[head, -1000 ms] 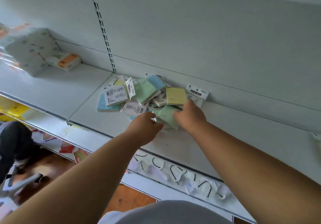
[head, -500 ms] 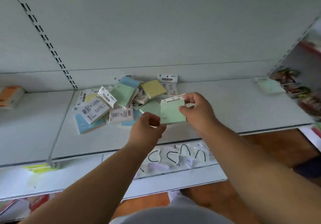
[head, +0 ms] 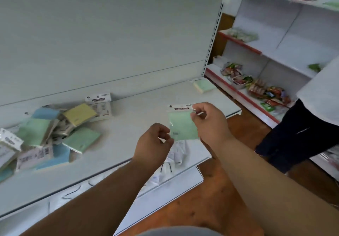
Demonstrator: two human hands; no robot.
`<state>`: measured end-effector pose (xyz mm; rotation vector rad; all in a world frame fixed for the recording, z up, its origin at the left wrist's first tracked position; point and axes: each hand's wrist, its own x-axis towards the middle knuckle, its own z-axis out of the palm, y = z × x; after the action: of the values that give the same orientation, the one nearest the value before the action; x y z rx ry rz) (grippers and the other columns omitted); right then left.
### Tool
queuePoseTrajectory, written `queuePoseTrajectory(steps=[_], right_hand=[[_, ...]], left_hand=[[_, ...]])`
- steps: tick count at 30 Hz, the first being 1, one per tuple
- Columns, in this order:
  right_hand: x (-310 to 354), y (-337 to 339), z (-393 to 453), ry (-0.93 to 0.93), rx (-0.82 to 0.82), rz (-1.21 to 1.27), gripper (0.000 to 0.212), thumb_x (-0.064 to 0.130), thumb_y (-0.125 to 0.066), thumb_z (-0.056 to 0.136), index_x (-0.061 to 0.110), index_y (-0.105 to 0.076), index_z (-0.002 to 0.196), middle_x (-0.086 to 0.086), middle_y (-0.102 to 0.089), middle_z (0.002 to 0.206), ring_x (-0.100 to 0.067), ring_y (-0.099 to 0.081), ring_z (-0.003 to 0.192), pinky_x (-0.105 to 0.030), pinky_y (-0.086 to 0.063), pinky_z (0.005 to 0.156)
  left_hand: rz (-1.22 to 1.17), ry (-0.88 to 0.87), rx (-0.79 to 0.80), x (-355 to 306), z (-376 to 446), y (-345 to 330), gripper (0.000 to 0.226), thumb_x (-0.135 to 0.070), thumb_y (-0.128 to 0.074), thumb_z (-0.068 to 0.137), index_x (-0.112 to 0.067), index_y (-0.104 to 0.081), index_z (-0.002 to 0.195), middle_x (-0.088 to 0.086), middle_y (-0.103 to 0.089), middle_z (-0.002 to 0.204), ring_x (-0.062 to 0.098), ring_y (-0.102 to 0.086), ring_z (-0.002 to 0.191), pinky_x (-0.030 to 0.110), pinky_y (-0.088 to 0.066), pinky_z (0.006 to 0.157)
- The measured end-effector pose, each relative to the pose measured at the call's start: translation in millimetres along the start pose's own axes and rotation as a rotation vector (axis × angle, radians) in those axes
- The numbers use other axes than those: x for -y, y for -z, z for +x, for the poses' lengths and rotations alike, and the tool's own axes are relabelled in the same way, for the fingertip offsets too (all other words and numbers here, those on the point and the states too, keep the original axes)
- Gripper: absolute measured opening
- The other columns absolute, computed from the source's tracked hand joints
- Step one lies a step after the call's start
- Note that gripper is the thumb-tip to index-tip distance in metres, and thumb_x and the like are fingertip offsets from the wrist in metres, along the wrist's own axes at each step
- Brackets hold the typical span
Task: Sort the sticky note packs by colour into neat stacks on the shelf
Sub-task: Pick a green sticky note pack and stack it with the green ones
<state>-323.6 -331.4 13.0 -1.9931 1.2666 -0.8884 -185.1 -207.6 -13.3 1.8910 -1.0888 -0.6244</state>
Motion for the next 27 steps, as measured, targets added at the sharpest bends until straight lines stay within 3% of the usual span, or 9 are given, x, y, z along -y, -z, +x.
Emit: queuePoseTrajectory(steps=[4, 9, 12, 15, 20, 24, 27], right_hand=[[-47.1, 49.7, 39.5, 0.031, -0.013, -0.150, 0.020, 0.022, -0.062, 0.088, 0.021, -0.065, 0.108, 0.005, -0.065, 0.102, -0.008, -0.057, 0.079, -0.019, -0.042, 0.073], [-85.8, 81.5, 87.6, 0.037, 0.027, -0.201, 0.020, 0.023, -0.064, 0.089, 0.021, -0.065, 0.108, 0.002, -0.066, 0.104, -0.008, -0.058, 0.080, -0.009, -0.042, 0.059], [-96.5, 72.5, 116.1, -0.008, 0.087, -0.204, 0.024, 0.027, -0.065, 0.089, 0.022, -0.063, 0.112, 0.002, -0.066, 0.109, -0.011, -0.060, 0.084, -0.019, -0.053, 0.064], [-103.9, 64.0, 145.9, 0.010, 0.092, -0.252, 0.025, 0.028, -0.063, 0.090, 0.020, -0.062, 0.115, 0.000, -0.066, 0.114, -0.015, -0.062, 0.093, -0.017, -0.046, 0.066], [-113.9, 67.7, 200.0, 0.084, 0.112, -0.329, 0.025, 0.024, -0.059, 0.091, 0.015, -0.064, 0.113, -0.004, -0.067, 0.111, -0.017, -0.062, 0.093, -0.025, -0.048, 0.072], [-127.9, 57.9, 256.5, 0.173, 0.156, -0.360, 0.020, 0.021, -0.059, 0.089, 0.014, -0.066, 0.106, -0.007, -0.066, 0.106, -0.020, -0.062, 0.091, -0.031, -0.051, 0.073], [-138.5, 41.4, 296.0, 0.195, 0.232, -0.382, 0.017, 0.019, -0.058, 0.087, 0.014, -0.067, 0.100, -0.010, -0.067, 0.102, -0.025, -0.063, 0.089, -0.036, -0.052, 0.073]], left_hand=[[-0.004, 0.013, -0.015, -39.6, 21.8, -72.2, 0.021, -0.023, -0.068, 0.079, -0.036, -0.054, 0.089, -0.018, -0.063, 0.079, -0.005, -0.058, 0.068, 0.004, -0.037, 0.052], [0.076, 0.011, -0.054, -68.5, 53.3, -119.8, 0.021, -0.030, -0.066, 0.081, -0.039, -0.053, 0.095, -0.022, -0.064, 0.080, -0.002, -0.058, 0.066, 0.014, -0.042, 0.058], [0.152, 0.019, -0.074, -67.7, 76.9, -128.2, 0.022, -0.035, -0.065, 0.080, -0.042, -0.053, 0.097, -0.027, -0.062, 0.079, -0.003, -0.058, 0.066, 0.015, -0.041, 0.057], [0.189, 0.035, -0.052, -68.4, 111.4, -132.9, 0.021, -0.036, -0.065, 0.080, -0.039, -0.056, 0.099, -0.027, -0.061, 0.077, -0.004, -0.056, 0.067, 0.012, -0.036, 0.055], [0.220, 0.059, -0.071, -82.2, 164.7, -148.5, 0.022, -0.038, -0.064, 0.080, -0.036, -0.061, 0.102, -0.022, -0.063, 0.078, -0.003, -0.055, 0.070, 0.012, -0.034, 0.055], [0.255, 0.114, -0.112, -93.2, 205.7, -166.0, 0.023, -0.036, -0.064, 0.082, -0.031, -0.062, 0.104, -0.021, -0.058, 0.072, 0.005, -0.055, 0.074, 0.021, -0.040, 0.063], [0.273, 0.202, -0.156, -99.7, 235.4, -177.0, 0.024, -0.033, -0.061, 0.084, -0.029, -0.061, 0.108, -0.019, -0.060, 0.078, 0.009, -0.055, 0.078, 0.023, -0.041, 0.066]])
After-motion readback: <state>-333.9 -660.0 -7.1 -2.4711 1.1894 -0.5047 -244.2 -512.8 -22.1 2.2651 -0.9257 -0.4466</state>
